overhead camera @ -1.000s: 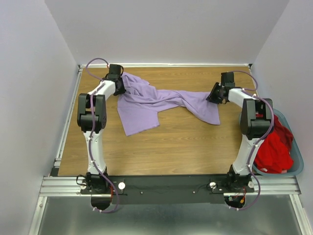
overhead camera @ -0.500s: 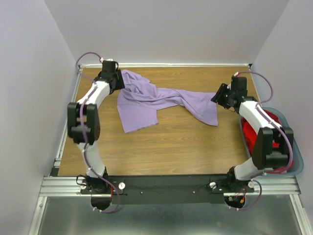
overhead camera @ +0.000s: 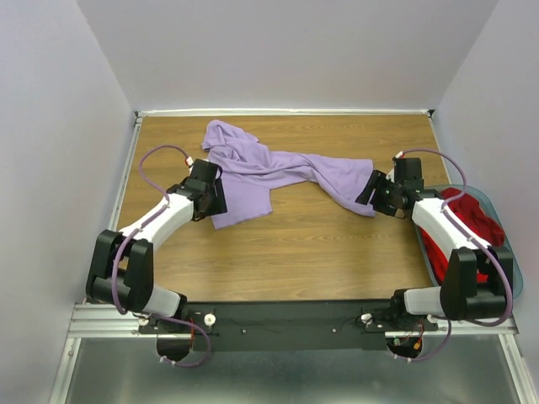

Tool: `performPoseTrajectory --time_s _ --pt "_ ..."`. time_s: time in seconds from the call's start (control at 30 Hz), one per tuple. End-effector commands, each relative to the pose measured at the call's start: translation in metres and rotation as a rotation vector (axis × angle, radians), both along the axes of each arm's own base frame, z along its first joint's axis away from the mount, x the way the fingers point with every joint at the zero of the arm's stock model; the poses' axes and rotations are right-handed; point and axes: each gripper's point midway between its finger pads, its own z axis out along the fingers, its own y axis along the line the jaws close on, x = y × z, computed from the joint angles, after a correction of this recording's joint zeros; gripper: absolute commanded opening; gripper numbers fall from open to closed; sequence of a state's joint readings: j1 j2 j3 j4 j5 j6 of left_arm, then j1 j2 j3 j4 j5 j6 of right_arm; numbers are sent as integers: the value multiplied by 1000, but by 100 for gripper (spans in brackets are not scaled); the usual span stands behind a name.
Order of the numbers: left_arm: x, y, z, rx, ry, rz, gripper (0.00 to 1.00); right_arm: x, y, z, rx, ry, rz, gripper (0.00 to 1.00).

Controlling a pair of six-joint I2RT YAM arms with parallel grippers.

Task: Fold and stack the t-shirts
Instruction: Flatten the tshirt out

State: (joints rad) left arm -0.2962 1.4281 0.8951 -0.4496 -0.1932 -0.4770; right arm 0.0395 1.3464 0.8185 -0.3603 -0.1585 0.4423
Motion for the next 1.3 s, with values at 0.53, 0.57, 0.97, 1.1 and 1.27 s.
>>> performPoseTrajectory --time_s 0.53,0.57,0.97,1.1,1.27 --pt "-19 3 -68 183 199 75 50 -11 3 7 -30 -22 47 71" --pt "-21 3 -69 183 203 75 49 -12 2 7 -35 -21 46 71" --pt "-23 5 -58 194 175 56 0 -9 -22 -10 -151 38 -28 71" --pt "-16 0 -41 167 116 37 0 -8 -20 -24 -163 106 -12 71" --pt "-9 1 -21 159 40 25 0 1 -31 -30 -254 156 -48 70"
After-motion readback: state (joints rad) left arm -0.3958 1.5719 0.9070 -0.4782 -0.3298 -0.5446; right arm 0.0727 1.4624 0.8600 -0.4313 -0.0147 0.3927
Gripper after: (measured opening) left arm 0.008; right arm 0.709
